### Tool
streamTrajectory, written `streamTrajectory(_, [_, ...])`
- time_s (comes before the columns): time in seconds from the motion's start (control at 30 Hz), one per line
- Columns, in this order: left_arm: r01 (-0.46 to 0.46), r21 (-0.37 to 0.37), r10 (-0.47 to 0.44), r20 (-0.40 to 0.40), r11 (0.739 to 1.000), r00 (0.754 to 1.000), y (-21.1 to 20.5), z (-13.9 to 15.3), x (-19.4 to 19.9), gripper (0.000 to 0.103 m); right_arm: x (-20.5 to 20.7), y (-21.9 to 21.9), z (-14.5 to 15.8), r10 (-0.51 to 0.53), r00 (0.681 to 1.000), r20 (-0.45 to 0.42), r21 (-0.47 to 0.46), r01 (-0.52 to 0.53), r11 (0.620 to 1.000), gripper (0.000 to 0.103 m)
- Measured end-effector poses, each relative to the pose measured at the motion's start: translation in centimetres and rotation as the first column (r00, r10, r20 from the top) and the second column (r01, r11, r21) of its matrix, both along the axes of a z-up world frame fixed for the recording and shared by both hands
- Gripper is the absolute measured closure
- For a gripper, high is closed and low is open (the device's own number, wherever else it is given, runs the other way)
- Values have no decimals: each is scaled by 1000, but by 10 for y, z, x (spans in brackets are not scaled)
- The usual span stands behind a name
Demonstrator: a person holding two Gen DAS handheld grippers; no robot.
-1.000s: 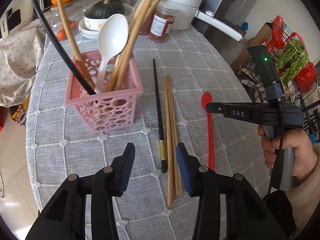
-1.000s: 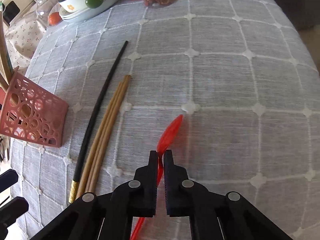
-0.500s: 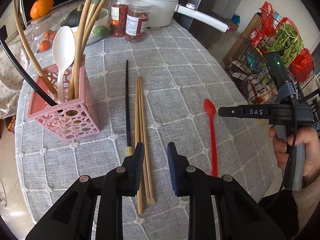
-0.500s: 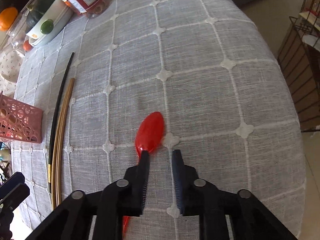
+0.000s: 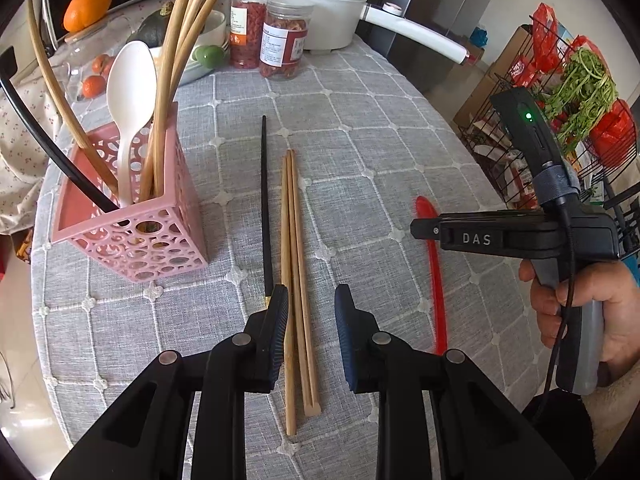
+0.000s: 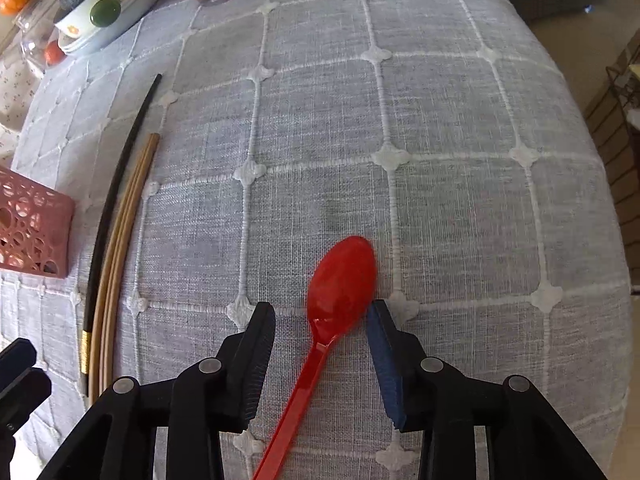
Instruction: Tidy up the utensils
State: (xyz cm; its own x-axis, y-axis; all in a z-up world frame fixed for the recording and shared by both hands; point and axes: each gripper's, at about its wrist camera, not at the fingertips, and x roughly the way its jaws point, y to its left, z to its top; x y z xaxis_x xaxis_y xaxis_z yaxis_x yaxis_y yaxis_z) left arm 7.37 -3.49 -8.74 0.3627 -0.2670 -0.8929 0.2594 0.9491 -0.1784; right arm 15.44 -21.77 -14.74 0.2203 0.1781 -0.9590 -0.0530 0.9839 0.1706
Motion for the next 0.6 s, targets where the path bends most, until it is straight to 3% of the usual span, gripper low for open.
streamTrajectory(0.07, [-3, -2, 3, 2, 1000, 1000, 1, 1, 0, 78, 2, 9, 0, 12, 1000, 9, -67, -11, 998, 75])
streamTrajectory(0.23, [10, 12, -10, 22, 1000, 1000, 1, 7, -6, 78, -1, 20, -1, 77, 996, 48, -146, -70, 987, 80])
streamTrajectory(0.4, [27, 32, -29, 81, 999, 996, -4, 24, -14, 78, -3, 3, 3, 45, 998, 46, -61, -42, 997, 84])
streamTrajectory(0.53, [6, 28, -9, 80, 1000, 997, -6, 29, -7, 78, -3, -15, 13, 24, 998, 54, 15, -25, 1000, 100])
streamTrajectory(0.6, [-15, 35, 13, 70, 999, 997, -9, 25, 2, 78, -4, -20, 17, 30, 998, 57, 40, -32, 999, 100])
